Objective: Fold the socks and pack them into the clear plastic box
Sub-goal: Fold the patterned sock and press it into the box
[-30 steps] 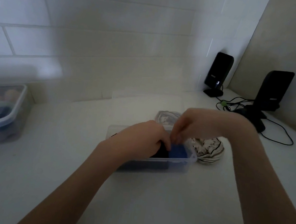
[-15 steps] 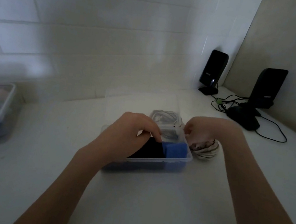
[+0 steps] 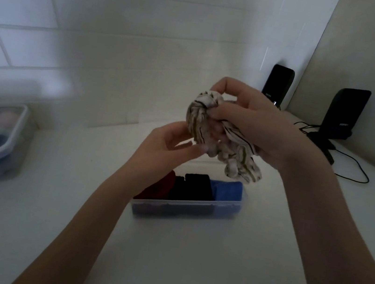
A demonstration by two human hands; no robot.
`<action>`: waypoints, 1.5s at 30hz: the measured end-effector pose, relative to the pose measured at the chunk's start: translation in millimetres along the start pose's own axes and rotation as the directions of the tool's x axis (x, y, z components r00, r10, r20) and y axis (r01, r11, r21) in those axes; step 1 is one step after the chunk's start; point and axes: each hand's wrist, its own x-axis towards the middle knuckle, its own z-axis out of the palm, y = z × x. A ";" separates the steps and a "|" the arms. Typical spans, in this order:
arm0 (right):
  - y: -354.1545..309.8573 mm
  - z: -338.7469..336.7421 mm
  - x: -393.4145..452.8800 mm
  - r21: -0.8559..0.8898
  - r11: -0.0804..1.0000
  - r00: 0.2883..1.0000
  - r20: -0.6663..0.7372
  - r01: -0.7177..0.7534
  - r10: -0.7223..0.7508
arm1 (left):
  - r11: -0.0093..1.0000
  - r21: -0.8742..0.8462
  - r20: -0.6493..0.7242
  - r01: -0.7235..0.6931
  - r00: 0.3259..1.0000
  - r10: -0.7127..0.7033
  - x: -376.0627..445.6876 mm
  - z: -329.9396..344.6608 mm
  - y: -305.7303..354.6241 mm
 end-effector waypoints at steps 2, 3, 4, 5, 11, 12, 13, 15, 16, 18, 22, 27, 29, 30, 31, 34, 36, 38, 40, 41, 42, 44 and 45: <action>0.3 1.6 1.5 0.182 0.983 0.999 -0.035 0.033 -0.027 | 0.995 -0.094 -0.048 0.011 0.999 -0.016 2.1 -0.4 4.0; 1.5 0.4 2.1 0.247 0.968 0.997 -0.065 0.049 -0.034 | 0.976 -0.211 -0.071 0.045 0.996 -0.062 3.8 -1.9 5.9; 3.1 -2.0 2.7 0.281 0.958 0.994 -0.100 0.061 -0.034 | 0.925 -0.368 -0.062 0.090 0.991 -0.121 5.4 -4.7 7.3; 5.1 -4.3 3.5 0.282 0.957 0.990 -0.136 0.069 -0.031 | 0.845 -0.519 -0.022 0.127 0.987 -0.162 5.4 -9.0 8.1; 20.5 -10.2 6.2 -0.059 0.997 0.978 -0.198 0.046 -0.057 | 0.171 -0.978 0.130 0.118 0.990 0.057 -5.0 -33.9 20.6; 21.0 -9.2 5.9 -0.132 0.991 0.987 -0.158 0.017 -0.038 | 0.159 -0.985 0.075 0.066 0.996 0.048 -5.6 -37.2 21.4; 21.4 -7.5 5.7 -0.193 0.981 0.994 -0.111 -0.014 -0.008 | 0.182 -0.983 0.015 0.006 0.999 0.050 -5.6 -40.1 22.0; 21.2 -2.3 6.0 -0.298 0.954 0.999 -0.037 -0.045 0.036 | 0.389 -0.916 -0.083 -0.102 0.994 0.065 -4.9 -43.1 24.2; 20.5 0.9 6.0 -0.331 0.943 0.999 -0.007 -0.035 0.035 | 0.526 -0.840 -0.104 -0.130 0.991 0.080 -4.1 -44.9 23.2; 16.9 5.7 5.0 -0.300 0.954 0.998 0.064 0.020 0.000 | 0.755 -0.629 -0.149 -0.186 0.982 0.118 -0.6 -46.9 18.0; 5.6 8.2 -1.7 -0.083 0.982 0.956 0.254 0.172 -0.146 | 0.951 -0.136 -0.086 -0.279 0.959 0.270 2.0 -30.1 14.5; 5.0 14.1 -3.0 -0.015 0.975 0.910 0.364 0.221 -0.201 | 0.967 0.109 0.048 -0.228 0.973 0.224 -2.1 -22.6 3.6; 7.3 13.5 -1.8 0.035 0.973 0.908 0.355 0.226 -0.224 | 0.964 0.145 0.025 -0.222 0.975 0.221 -1.2 -21.0 2.7; 8.0 13.6 -1.1 0.062 0.972 0.915 0.331 0.225 -0.232 | 0.964 0.136 0.005 -0.227 0.974 0.228 -0.5 -20.4 2.8; 8.4 13.9 -0.2 0.068 0.973 0.931 0.281 0.222 -0.232 | 0.966 0.104 -0.023 -0.235 0.971 0.238 0.0 -20.1 3.1; 12.5 13.9 6.0 -0.105 0.976 0.981 -0.012 0.192 -0.195 | 0.961 -0.079 -0.093 -0.266 0.961 0.259 0.9 -24.3 4.2; 17.6 13.1 9.6 -0.258 0.957 0.986 -0.065 0.134 -0.155 | 0.945 -0.207 -0.065 -0.255 0.967 0.246 0.9 -27.8 6.4; 21.8 13.7 10.3 -0.251 0.967 0.999 0.037 0.040 -0.032 | 0.934 -0.275 0.008 -0.227 0.971 0.238 0.4 -29.1 8.4; 24.0 17.0 9.8 -0.204 0.979 0.993 0.112 -0.024 0.048 | 0.926 -0.322 0.080 -0.197 0.969 0.234 -0.5 -29.3 9.9; 24.9 18.0 10.2 -0.183 0.983 0.993 0.104 -0.034 0.054 | 0.919 -0.351 0.103 -0.179 0.968 0.228 -0.9 -29.5 10.7; 25.7 18.2 11.0 -0.142 0.989 0.995 0.080 -0.041 0.052 | 0.910 -0.381 0.121 -0.161 0.968 0.221 -0.8 -30.2 11.7; 25.4 17.1 12.6 0.071 0.996 0.998 0.031 -0.054 0.052 | 0.885 -0.448 0.185 -0.125 0.956 0.228 -1.0 -31.6 12.7; 23.6 16.8 12.5 0.229 0.971 0.997 0.038 -0.069 0.062 | 0.869 -0.485 0.232 -0.103 0.942 0.242 -1.9 -31.5 12.2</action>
